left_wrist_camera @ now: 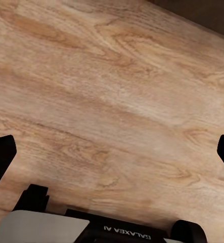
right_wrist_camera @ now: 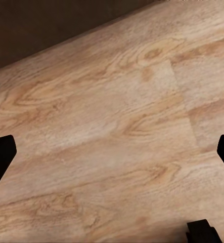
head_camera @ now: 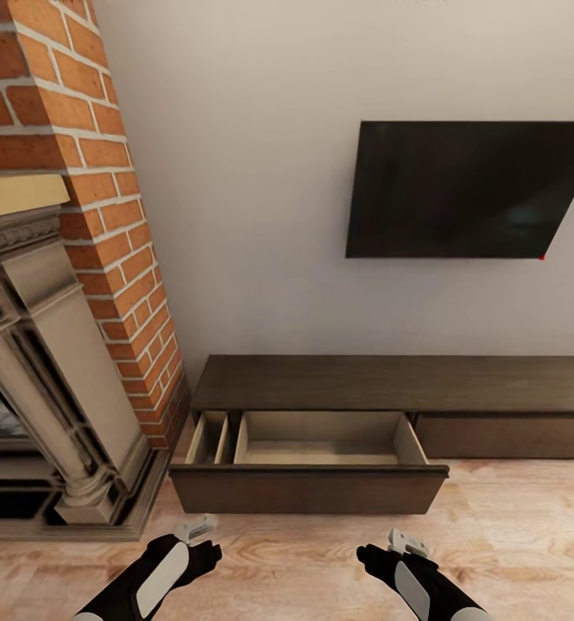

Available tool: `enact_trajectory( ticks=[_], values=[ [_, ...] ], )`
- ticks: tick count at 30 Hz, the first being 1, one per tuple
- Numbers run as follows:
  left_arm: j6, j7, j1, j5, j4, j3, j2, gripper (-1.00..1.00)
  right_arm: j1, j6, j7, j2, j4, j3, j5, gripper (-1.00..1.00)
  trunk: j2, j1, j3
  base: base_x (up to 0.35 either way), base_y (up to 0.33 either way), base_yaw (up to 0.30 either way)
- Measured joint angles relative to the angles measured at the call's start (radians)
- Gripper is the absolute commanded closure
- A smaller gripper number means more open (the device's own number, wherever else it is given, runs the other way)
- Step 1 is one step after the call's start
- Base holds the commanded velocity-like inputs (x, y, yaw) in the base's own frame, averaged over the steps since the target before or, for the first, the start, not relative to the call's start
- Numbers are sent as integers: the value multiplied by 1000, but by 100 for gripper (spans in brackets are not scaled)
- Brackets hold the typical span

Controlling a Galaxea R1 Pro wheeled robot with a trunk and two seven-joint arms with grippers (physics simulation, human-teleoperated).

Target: Place each of the two pumpkins and all three candles from the living room inside a cabinet in the living room (use any cabinet), then make sure every cabinet is closed, and position the cauldron so it is next to a table in the living room.

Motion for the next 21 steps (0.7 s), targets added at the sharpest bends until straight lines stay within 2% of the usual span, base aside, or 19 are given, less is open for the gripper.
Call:
enact_trajectory(
  ticks=[2, 6, 21],
  values=[
    [0, -1, 0, 0, 0, 0, 1, -100, 0, 0, 0, 0, 0, 0, 0, -100, 14, -8, 6, 0, 0, -113],
    [0, -1, 0, 0, 1, 0, 0, -100, 0, 0, 0, 0, 0, 0, 0, -100, 14, -8, 6, 0, 0, -219],
    [0, -3, -1, -2, 0, 0, 2, -100, 1, 0, 0, -1, 0, 0, 0, -100, 14, -8, 6, 0, 0, -275]
  ],
)
